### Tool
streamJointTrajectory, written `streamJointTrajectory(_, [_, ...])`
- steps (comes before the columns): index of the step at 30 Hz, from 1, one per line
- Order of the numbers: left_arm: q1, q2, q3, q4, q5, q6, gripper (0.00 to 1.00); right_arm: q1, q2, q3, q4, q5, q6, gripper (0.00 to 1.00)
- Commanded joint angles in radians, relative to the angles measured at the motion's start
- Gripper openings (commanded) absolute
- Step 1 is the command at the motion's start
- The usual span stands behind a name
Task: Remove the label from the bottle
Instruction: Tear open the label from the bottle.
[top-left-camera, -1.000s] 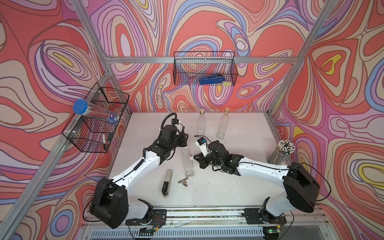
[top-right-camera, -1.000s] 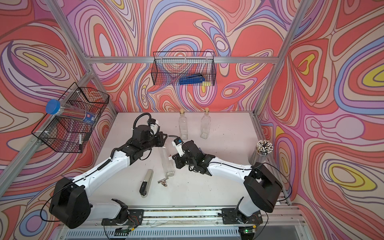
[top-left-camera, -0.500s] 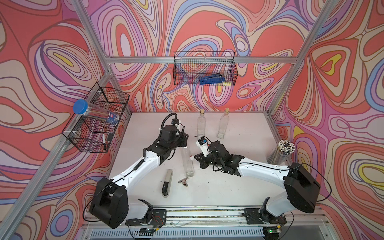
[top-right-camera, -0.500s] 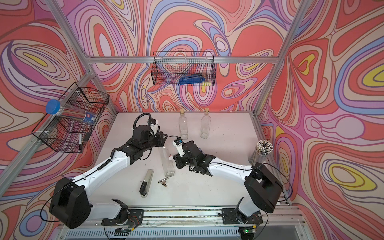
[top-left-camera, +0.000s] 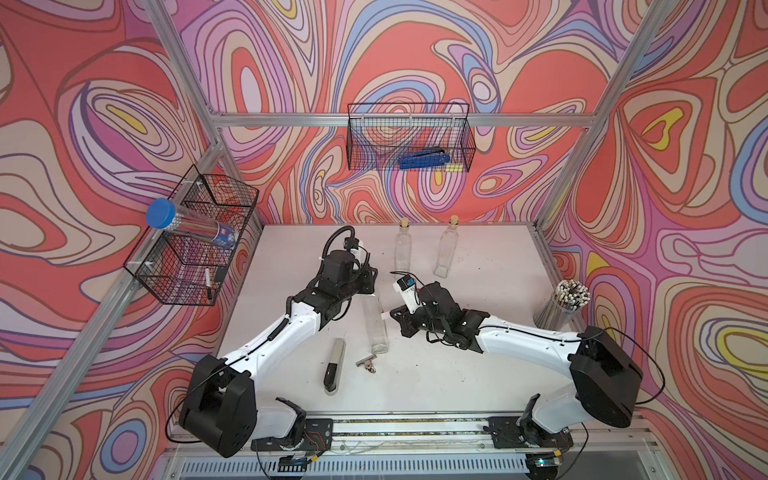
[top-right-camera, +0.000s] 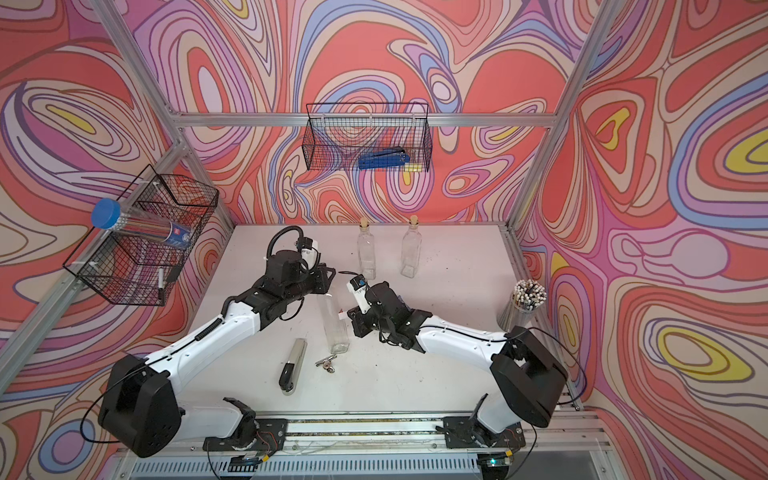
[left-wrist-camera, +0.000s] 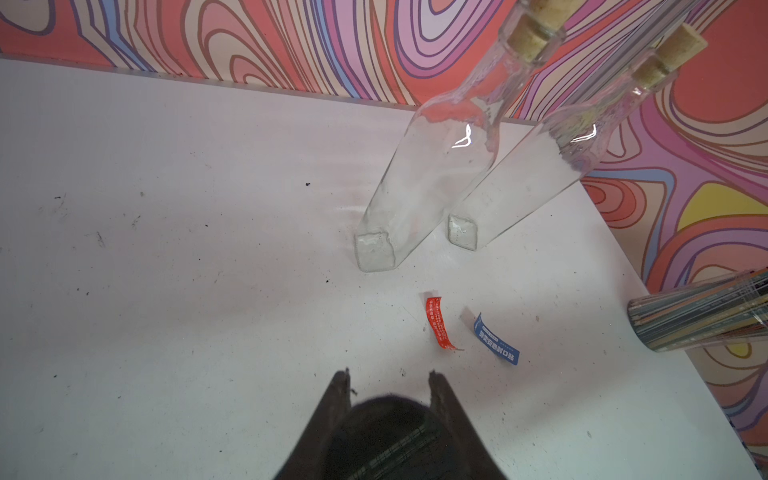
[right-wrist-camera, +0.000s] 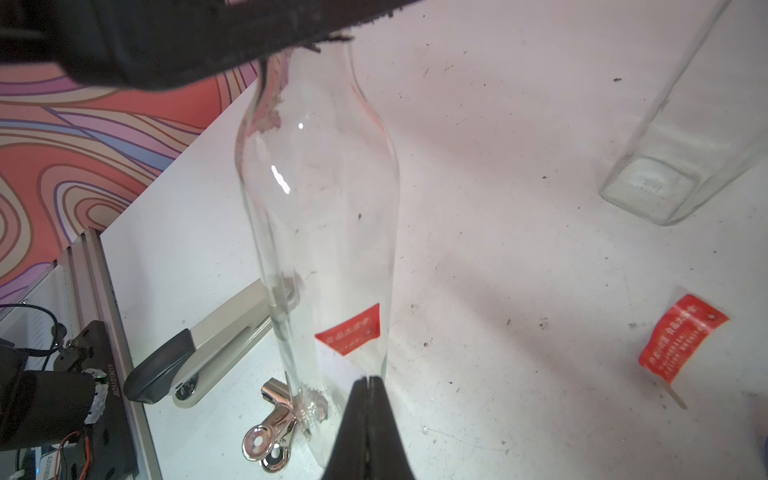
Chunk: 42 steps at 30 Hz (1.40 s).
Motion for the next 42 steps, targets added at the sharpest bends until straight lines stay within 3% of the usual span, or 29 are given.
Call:
streamJointTrajectory(1, [-0.001, -0.016, -0.022, -0.023, -0.025, 0.064, 0.00, -0.010, -0.023, -0.010, -0.020, 0.050, -0.012, 0.00])
streamJointTrajectory(42, [0.000, -0.019, -0.015, -0.027, -0.017, 0.076, 0.00, -0.009, -0.028, -0.005, -0.049, 0.100, -0.024, 0.00])
